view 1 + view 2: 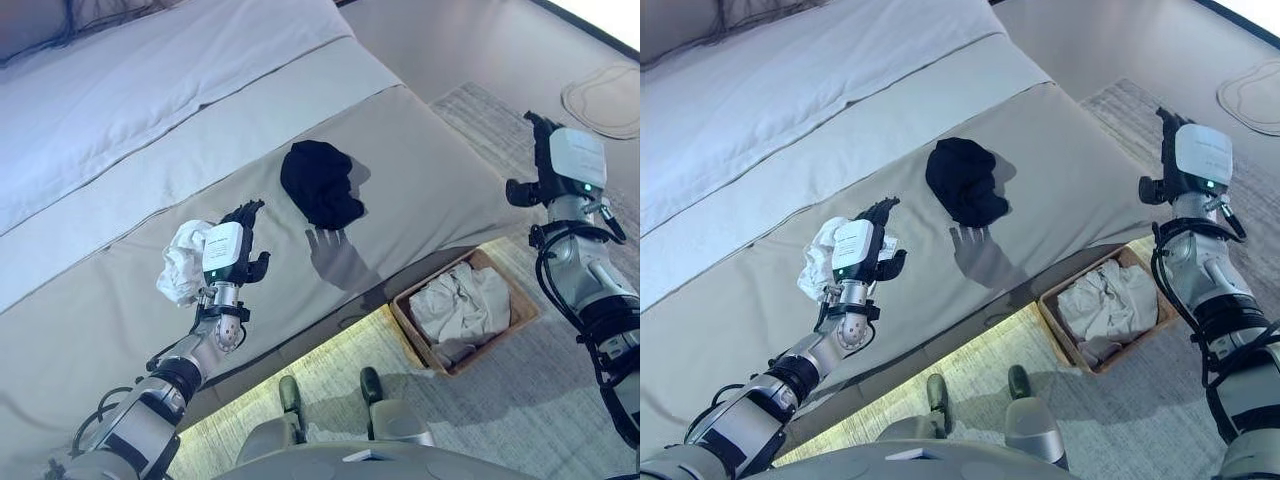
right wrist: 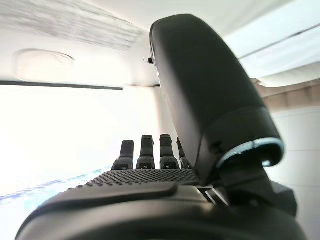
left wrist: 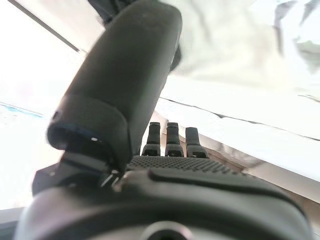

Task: Pick up the clothes from the bed and place them into the basket

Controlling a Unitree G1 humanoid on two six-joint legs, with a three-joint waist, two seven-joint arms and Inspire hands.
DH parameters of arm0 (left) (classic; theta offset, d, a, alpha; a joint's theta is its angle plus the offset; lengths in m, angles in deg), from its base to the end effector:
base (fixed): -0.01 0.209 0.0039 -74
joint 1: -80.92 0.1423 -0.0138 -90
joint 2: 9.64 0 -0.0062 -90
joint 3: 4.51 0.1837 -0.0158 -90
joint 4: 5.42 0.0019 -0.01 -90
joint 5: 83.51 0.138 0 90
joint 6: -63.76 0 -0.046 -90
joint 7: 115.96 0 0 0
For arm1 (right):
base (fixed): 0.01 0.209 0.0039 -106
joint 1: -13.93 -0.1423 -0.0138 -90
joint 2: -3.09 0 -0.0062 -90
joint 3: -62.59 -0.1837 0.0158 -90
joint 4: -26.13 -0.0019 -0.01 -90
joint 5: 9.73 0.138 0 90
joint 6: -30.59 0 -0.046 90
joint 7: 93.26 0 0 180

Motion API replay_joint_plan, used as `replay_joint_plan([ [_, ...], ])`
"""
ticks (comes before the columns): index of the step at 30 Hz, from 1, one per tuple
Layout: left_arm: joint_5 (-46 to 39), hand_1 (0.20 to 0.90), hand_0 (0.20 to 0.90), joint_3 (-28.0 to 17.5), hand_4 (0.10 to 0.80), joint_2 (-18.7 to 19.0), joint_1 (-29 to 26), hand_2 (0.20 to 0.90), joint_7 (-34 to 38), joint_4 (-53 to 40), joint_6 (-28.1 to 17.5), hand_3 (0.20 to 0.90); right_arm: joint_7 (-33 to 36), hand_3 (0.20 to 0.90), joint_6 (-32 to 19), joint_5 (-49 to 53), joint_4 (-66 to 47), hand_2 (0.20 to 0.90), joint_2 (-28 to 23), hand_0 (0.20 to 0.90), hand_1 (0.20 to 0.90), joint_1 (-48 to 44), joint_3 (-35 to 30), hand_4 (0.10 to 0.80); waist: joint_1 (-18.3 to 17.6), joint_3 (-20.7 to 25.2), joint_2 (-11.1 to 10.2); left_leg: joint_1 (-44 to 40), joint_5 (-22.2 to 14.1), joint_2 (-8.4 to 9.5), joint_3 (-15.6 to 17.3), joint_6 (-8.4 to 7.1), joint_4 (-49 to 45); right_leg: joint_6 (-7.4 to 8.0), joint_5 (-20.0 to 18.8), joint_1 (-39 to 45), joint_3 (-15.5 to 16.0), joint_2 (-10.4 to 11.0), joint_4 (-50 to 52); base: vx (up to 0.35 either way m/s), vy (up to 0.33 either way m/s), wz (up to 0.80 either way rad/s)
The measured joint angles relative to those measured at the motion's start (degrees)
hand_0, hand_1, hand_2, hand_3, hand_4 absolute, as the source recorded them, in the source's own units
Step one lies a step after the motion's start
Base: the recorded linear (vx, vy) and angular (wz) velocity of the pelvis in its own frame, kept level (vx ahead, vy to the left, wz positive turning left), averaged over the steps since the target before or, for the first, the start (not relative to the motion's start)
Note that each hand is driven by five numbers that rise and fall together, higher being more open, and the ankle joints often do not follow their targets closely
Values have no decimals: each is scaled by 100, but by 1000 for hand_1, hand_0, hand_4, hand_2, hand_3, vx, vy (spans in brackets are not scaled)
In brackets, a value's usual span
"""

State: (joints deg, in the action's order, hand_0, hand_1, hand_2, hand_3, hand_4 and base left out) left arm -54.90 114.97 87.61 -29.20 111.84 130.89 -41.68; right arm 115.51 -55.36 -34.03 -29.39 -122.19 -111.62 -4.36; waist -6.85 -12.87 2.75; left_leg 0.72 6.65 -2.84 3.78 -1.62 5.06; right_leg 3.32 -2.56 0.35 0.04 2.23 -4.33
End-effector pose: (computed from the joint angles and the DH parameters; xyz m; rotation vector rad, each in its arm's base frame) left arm 0.2336 0.1859 -0.0211 1.0484 -0.2241 0.1695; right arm 0.2925 -0.3013 0.1412 -1.4387 -0.1880 -0.4855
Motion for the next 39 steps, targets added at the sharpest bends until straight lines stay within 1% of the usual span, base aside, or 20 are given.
replay_joint_plan([
  [1,7,900,900,1,800,-3,0,900,28,0,-11,900,-18,900,-1,0,22,900,-10,900,900,-201,162,800,41,0,0,45,21,7,-65,-22,0,0,0,-2,64,3,-23,-76,20,23],
  [4,23,900,900,3,800,-4,-7,900,118,-1,-76,900,-21,900,-25,-1,122,900,-11,900,900,-741,654,800,179,-1,-1,208,82,10,-210,-18,-2,-5,-4,-97,201,2,-29,-71,31,27],
  [7,25,900,900,1,800,4,-8,900,193,-1,-91,900,-37,900,-44,0,165,900,11,900,900,-1197,1118,800,499,-10,-12,373,121,32,-343,-27,-2,-6,-4,-188,315,-17,-48,-30,11,20],
  [9,22,900,900,0,800,23,-16,900,198,-1,-90,900,-55,900,-50,0,217,900,41,900,900,-1329,1232,800,601,-26,-23,431,157,20,-464,-67,-3,-7,-4,-198,412,-1,-57,-7,-10,29],
  [11,21,900,900,1,800,143,-9,900,210,-51,-89,900,-61,900,38,27,305,900,128,900,900,-1518,1445,800,793,-90,-60,495,184,71,-563,-76,-3,-7,-2,-190,547,-7,-63,-31,-57,29],
  [13,30,900,900,2,800,460,-57,900,216,-356,-98,900,-61,900,204,178,596,900,257,900,900,-1907,1663,800,872,-370,-118,561,235,68,-704,-119,-4,-7,-2,-193,682,-14,-63,-25,-41,34],
  [15,28,900,900,0,800,611,-162,900,221,-502,-99,900,-62,900,321,298,744,900,258,900,900,-2095,1672,800,979,-608,-120,619,261,73,-805,-151,-4,-8,-1,-209,752,-17,-62,-7,-9,30],
  [18,12,900,900,2,800,791,-227,900,254,-521,-104,900,-125,900,488,417,1140,900,323,900,900,-2307,1700,800,1253,-867,-108,779,317,112,-885,-119,-6,-8,-1,-318,879,32,-38,-37,3,21],
  [19,12,900,900,3,800,830,-233,900,258,-521,-105,900,-142,900,500,421,1260,900,334,900,900,-2389,1764,800,1295,-949,-99,779,325,126,-890,-118,-6,-8,-1,-322,888,48,-20,-47,20,11],
  [20,9,900,900,8,800,894,-257,900,294,-525,-106,900,-182,900,514,468,1487,900,350,900,900,-2610,1913,800,1323,-1094,-69,813,352,183,-945,-109,-6,-4,2,-366,945,86,34,-25,29,14],
  [23,-130,900,900,21,800,915,-348,900,314,-545,-111,900,-207,900,593,541,1830,900,412,900,900,-2930,1964,800,1379,-1226,13,1063,437,227,-1023,-90,-8,9,12,-620,1032,158,162,-23,22,21],
  [25,-265,900,900,21,800,918,-433,900,314,-623,-118,900,-208,900,593,637,1972,900,439,900,900,-3043,1963,800,1400,-1378,39,1093,452,272,-1076,-86,-47,60,51,-655,1086,210,277,4,3,16],
  [27,-339,900,900,64,800,910,-522,900,323,-769,-174,900,-211,900,598,717,2128,900,474,900,900,-3134,1957,800,1462,-1500,122,1127,452,331,-1128,-86,-96,148,115,-716,1169,288,454,-5,-4,18],
  [29,-351,900,900,129,800,917,-564,900,369,-877,-253,900,-256,900,608,742,2203,900,501,900,900,-3213,1957,800,1494,-1544,191,1172,453,405,-1160,-86,-162,178,170,-774,1189,358,560,-25,4,10],
  [31,-392,900,900,129,800,930,-584,900,426,-1019,-369,900,-293,900,606,745,2209,900,522,900,900,-3337,1962,800,1554,-1587,276,1232,456,440,-1161,-82,-178,212,196,-868,1195,407,652,-14,3,2],
  [33,-396,900,900,129,800,953,-595,900,461,-1073,-460,900,-439,900,613,766,2227,900,576,900,900,-3451,1968,800,1582,-1588,280,1336,487,456,-1164,-59,-182,231,224,-995,1194,425,716,-19,-12,5],
  [34,-395,900,900,144,800,953,-594,900,461,-1118,-483,900,-518,900,610,803,2272,900,604,900,900,-3496,1968,800,1594,-1589,281,1402,521,456,-1177,-95,-183,244,237,-1079,1203,435,783,-12,-36,5],
  [37,-395,900,900,252,800,952,-573,900,462,-1144,-488,900,-775,900,607,897,2436,900,740,900,900,-3506,1973,800,1608,-1605,309,1428,535,467,-1220,-83,-183,259,285,-1141,1243,457,889,-18,-37,8],
  [39,-399,900,900,265,800,957,-586,900,474,-1165,-494,900,-985,900,605,1027,2468,900,778,900,900,-3510,2027,800,1618,-1611,322,1514,553,484,-1225,-91,-188,237,410,-1332,1249,500,1146,-18,-16,4],
])
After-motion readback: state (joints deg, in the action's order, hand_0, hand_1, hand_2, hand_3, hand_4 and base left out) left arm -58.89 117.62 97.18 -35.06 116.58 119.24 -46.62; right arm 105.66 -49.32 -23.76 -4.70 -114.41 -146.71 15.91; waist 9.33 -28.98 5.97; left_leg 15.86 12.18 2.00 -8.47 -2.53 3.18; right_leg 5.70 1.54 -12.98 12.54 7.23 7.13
